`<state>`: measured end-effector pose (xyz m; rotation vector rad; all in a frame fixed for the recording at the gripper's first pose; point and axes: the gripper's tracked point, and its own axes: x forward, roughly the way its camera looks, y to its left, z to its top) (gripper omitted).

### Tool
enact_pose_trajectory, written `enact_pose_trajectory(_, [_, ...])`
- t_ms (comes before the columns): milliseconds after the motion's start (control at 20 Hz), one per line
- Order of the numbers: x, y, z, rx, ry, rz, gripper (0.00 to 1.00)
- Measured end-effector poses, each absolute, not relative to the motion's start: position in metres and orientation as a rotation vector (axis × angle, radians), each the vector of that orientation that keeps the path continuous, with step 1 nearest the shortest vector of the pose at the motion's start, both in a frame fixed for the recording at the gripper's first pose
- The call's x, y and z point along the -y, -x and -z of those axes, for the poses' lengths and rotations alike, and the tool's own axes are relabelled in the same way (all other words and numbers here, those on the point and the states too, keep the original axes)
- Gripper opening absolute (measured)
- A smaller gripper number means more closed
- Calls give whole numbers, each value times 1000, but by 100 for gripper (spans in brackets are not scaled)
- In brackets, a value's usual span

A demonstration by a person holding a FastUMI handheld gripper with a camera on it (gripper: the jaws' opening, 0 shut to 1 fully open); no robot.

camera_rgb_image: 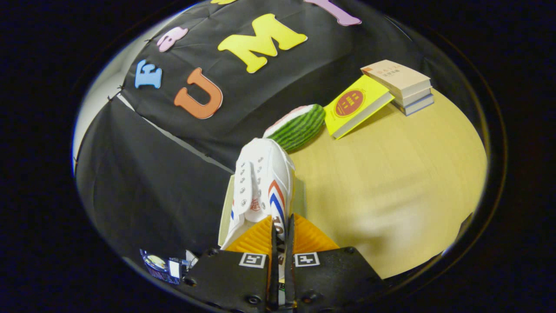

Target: Open the storage box then place both shoes into the box .Put the left shoe in first, then the right shoe, with the right side of both shoes facing outward in a uniform manner.

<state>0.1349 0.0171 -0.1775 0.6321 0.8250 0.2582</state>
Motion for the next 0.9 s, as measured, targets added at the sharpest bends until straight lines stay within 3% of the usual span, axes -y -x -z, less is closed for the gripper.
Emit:
enact_pose_trajectory(500, [-139,-157,215,-859,-607,-308,10])
enact_pose_trajectory(900, [-160,-169,254,-873,-576,-218,11])
